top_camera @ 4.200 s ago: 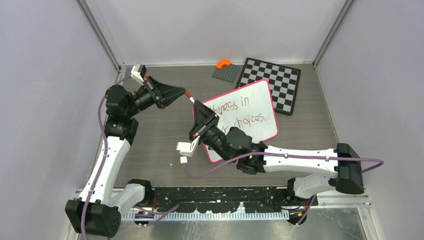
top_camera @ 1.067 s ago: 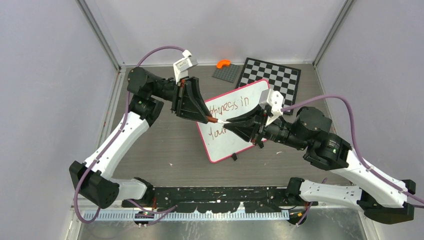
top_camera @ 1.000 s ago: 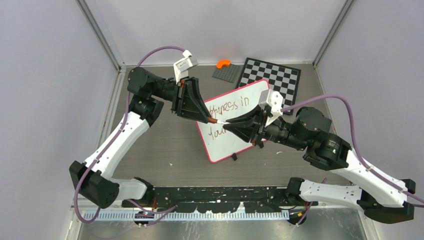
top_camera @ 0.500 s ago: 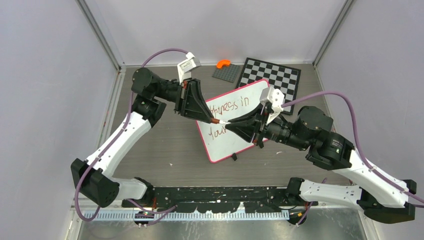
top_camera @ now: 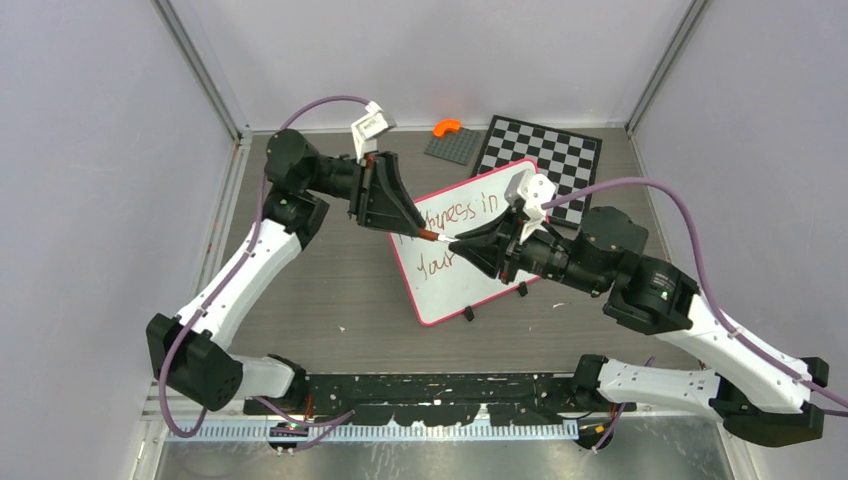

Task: Write a sentence on the whiteboard
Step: Close the whiteboard marker at the center of the board, then place the whiteboard marker at the center of the board.

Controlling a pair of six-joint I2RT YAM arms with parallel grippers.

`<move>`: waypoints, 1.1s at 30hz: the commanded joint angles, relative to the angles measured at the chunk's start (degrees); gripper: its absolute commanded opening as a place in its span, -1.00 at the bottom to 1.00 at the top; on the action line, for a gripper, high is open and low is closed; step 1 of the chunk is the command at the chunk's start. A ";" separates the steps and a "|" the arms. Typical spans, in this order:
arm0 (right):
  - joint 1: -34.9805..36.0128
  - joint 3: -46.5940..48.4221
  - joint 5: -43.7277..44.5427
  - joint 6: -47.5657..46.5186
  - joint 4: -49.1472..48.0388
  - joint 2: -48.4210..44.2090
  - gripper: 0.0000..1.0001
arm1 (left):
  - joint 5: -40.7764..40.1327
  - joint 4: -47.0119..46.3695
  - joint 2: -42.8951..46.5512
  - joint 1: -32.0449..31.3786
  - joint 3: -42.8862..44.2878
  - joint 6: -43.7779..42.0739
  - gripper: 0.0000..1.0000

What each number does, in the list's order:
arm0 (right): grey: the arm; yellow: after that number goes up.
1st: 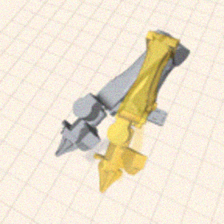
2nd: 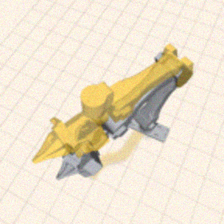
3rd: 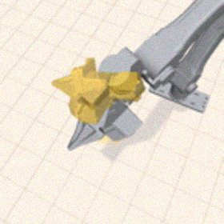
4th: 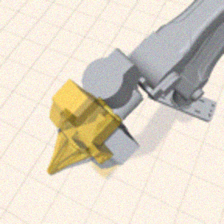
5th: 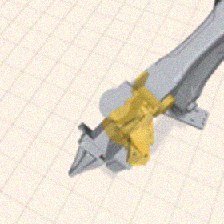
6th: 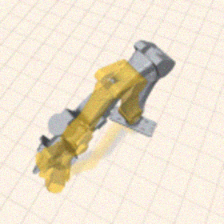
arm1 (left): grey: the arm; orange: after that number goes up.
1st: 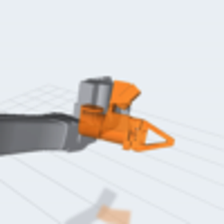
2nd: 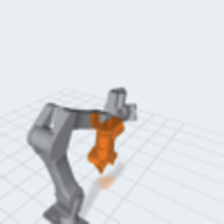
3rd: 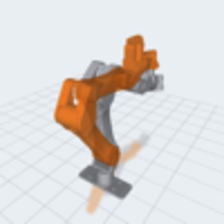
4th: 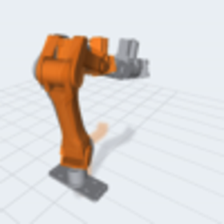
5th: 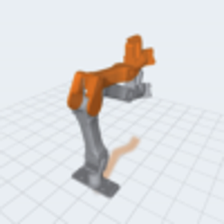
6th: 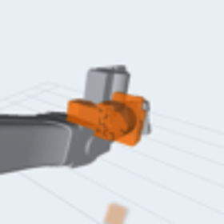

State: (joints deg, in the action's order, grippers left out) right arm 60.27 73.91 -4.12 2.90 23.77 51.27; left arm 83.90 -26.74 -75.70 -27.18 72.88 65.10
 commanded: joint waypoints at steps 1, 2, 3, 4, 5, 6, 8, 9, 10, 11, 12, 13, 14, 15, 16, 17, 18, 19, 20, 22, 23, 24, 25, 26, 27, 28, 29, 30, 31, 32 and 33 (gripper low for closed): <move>-1.45 -1.79 2.02 -4.13 0.75 -1.03 -0.99 | 1.34 -1.04 1.84 8.34 -0.23 -2.13 -0.10; -1.72 -2.10 1.47 -4.28 1.40 -1.34 -0.99 | 1.91 -1.22 1.87 9.64 0.17 -2.29 -0.01; -2.02 -2.34 0.75 -4.11 1.92 -1.62 -0.99 | 2.74 -1.66 1.77 10.32 0.54 -2.64 0.10; -2.28 -2.52 -0.40 -3.97 2.32 -1.82 -0.99 | 3.35 -2.24 1.78 10.53 0.74 -2.73 0.18; -2.41 -2.68 -1.71 -4.05 2.63 -1.99 -0.99 | 3.41 -2.41 1.86 10.57 0.70 -2.77 0.23; -2.36 -2.86 -3.01 -4.00 2.72 -2.12 -1.00 | 2.93 -2.42 1.95 10.45 0.33 -2.91 0.28; -2.43 -2.82 -6.36 -4.43 3.41 -2.16 -0.99 | 2.51 -2.44 1.43 9.87 -0.24 -3.53 0.34; -2.40 -2.76 -9.10 -5.16 4.19 -2.03 -0.99 | 2.50 -2.44 0.84 9.54 -0.23 -3.26 0.37; -2.42 -2.72 -10.61 -5.40 4.85 -1.98 -0.99 | 2.60 -2.50 0.23 9.25 -0.01 -2.75 0.41; -2.38 -2.76 -11.44 -5.44 5.47 -1.81 -0.99 | 2.48 -2.50 -0.27 9.05 0.29 -2.47 0.43; -2.37 -2.84 -11.85 -5.59 5.96 -1.81 -1.00 | 2.20 -2.37 -0.62 8.81 0.62 -2.06 0.45; -2.47 -2.96 -11.91 -5.88 6.28 -1.85 -0.99 | 1.65 -1.29 -1.23 8.66 1.08 -2.09 0.46; -2.70 -2.99 -11.69 -5.92 6.44 -1.88 -1.00 | 0.55 1.22 -1.84 8.59 2.18 -2.57 0.47; -2.90 -3.06 -11.55 -5.70 6.46 -1.96 -0.99 | -0.93 4.31 -2.49 8.44 3.31 -3.22 0.46; -3.22 -3.19 -11.45 -5.56 6.40 -2.07 -0.99 | -2.84 8.81 -2.89 8.23 4.24 -4.62 0.46; -3.62 -3.30 -11.33 -5.35 6.34 -2.20 -1.00 | -6.26 15.28 -2.98 7.85 5.35 -7.43 0.47; -3.97 -3.47 -11.13 -4.94 6.30 -2.44 -1.00 | -8.74 24.99 -2.92 6.82 7.85 -13.98 0.48; -4.49 -3.65 -11.01 -4.46 6.33 -2.67 -0.99 | -13.55 40.38 -2.92 5.29 11.72 -24.84 0.50; -4.99 -3.91 -10.93 -4.06 6.51 -3.01 -0.99 | -20.44 55.06 -3.13 3.07 17.03 -35.88 0.52; -6.01 -4.26 -10.79 -3.47 7.04 -3.93 -1.00 | -28.30 68.62 -2.40 -0.52 21.66 -50.24 0.60; -6.49 -4.30 -11.01 -3.24 7.34 -4.23 -1.00 | -28.64 69.79 -1.95 -0.22 22.29 -51.86 0.61; -6.94 -4.35 -11.15 -3.10 7.53 -4.52 -0.99 | -28.10 71.54 -1.72 -0.09 22.91 -54.29 0.61; -7.33 -4.51 -11.24 -2.94 7.59 -4.82 -0.99 | -27.91 74.32 -1.73 -0.33 24.00 -57.48 0.61; -7.69 -4.62 -11.32 -2.98 7.68 -5.12 -0.99 | -28.05 77.38 -1.85 -1.20 24.60 -61.36 0.61; -7.83 -4.67 -11.47 -2.98 7.81 -5.34 -0.99 | -27.67 79.97 -1.75 -2.38 24.87 -65.01 0.61; -7.95 -4.75 -11.98 -2.91 8.05 -5.49 -0.99 | -28.12 82.79 -1.59 -4.16 25.24 -68.96 0.61; -8.04 -4.66 -12.61 -2.97 8.37 -5.53 -0.99 | -29.21 86.17 -1.37 -6.36 25.63 -73.67 0.59; -8.10 -4.59 -13.34 -2.95 8.71 -5.43 -1.00 | -29.54 88.90 -1.13 -8.18 25.71 -77.62 0.57; -8.07 -4.57 -14.23 -3.11 9.16 -5.36 -1.00 | -29.58 90.67 -0.97 -9.36 25.65 -80.16 0.55; -8.06 -4.56 -15.02 -3.38 9.64 -5.28 -0.99 | -29.73 92.06 -0.91 -10.05 25.64 -82.25 0.52; -8.09 -4.65 -15.71 -3.54 9.97 -5.25 -1.00 | -30.63 93.20 -0.84 -10.69 25.76 -84.02 0.48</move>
State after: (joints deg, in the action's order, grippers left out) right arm 52.36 69.08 -16.21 -0.95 32.64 46.33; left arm 56.29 52.31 -77.69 -34.33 96.99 -1.21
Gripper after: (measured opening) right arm 0.195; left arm 0.767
